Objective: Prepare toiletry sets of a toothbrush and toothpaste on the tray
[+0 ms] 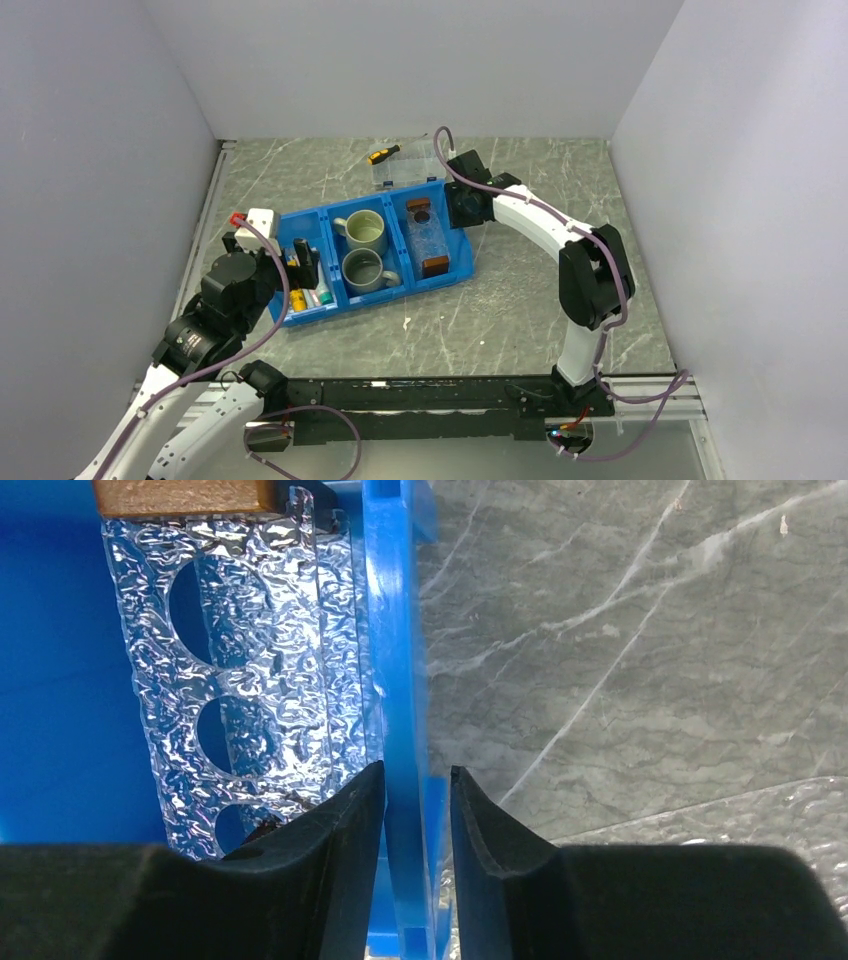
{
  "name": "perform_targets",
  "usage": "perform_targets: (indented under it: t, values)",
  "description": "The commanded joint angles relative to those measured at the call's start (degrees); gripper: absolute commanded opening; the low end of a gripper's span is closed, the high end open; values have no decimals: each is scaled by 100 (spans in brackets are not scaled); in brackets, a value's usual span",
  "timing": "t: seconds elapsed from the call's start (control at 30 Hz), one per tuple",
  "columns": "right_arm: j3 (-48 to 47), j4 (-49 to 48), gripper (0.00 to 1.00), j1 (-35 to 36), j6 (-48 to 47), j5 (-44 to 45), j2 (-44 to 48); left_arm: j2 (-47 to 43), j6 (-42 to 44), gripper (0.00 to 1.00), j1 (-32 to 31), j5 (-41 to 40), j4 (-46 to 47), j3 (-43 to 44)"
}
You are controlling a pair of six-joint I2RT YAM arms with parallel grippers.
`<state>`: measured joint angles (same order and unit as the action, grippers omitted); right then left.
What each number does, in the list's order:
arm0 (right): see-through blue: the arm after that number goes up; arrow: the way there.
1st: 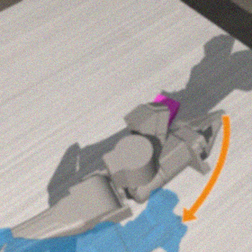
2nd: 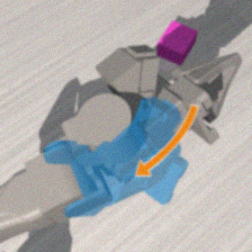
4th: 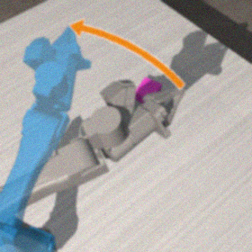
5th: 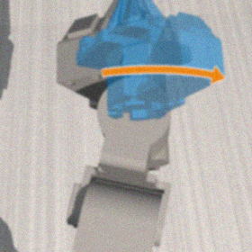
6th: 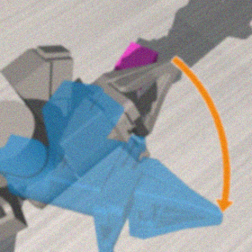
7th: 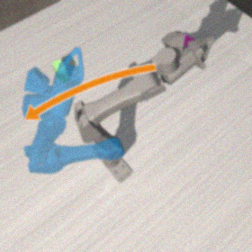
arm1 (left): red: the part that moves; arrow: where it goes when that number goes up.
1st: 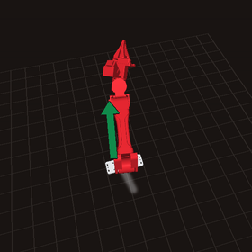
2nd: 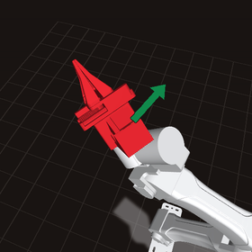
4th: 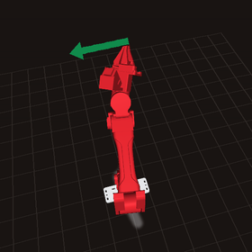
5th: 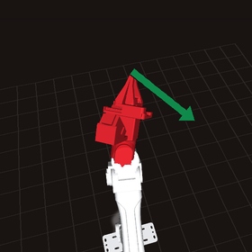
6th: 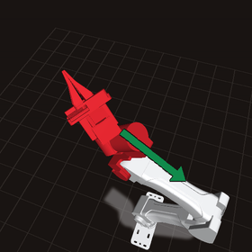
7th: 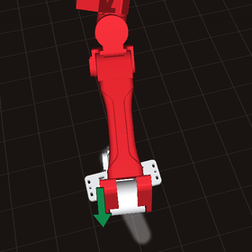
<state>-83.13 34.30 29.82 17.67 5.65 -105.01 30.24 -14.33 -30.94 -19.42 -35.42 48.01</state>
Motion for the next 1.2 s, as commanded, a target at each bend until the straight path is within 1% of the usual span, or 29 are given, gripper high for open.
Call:
perform_targets:
  t: [0.0,0.17,0.33,0.4,0.67,1.03,1.17]
  values:
    - [-321,0,31,-12,-62,36,-9,11,-16,99,-9,-36,53,77]
    - [-326,41,20,-7,-53,90,-50,21,-11,99,-8,-1,48,80]
    - [-363,88,4,-15,-17,217,-87,11,-2,99,-7,6,50,85]
    - [-391,115,0,-7,3,270,-89,9,-2,99,-8,15,48,86]
    - [-413,152,0,-91,283,610,-39,21,0,99,-4,37,50,81]
    - [-142,-159,0,-643,620,300,145,88,-2,99,-9,46,49,86]
    - [-118,-196,0,-829,658,255,171,123,-50,99,-8,-106,-8,96]
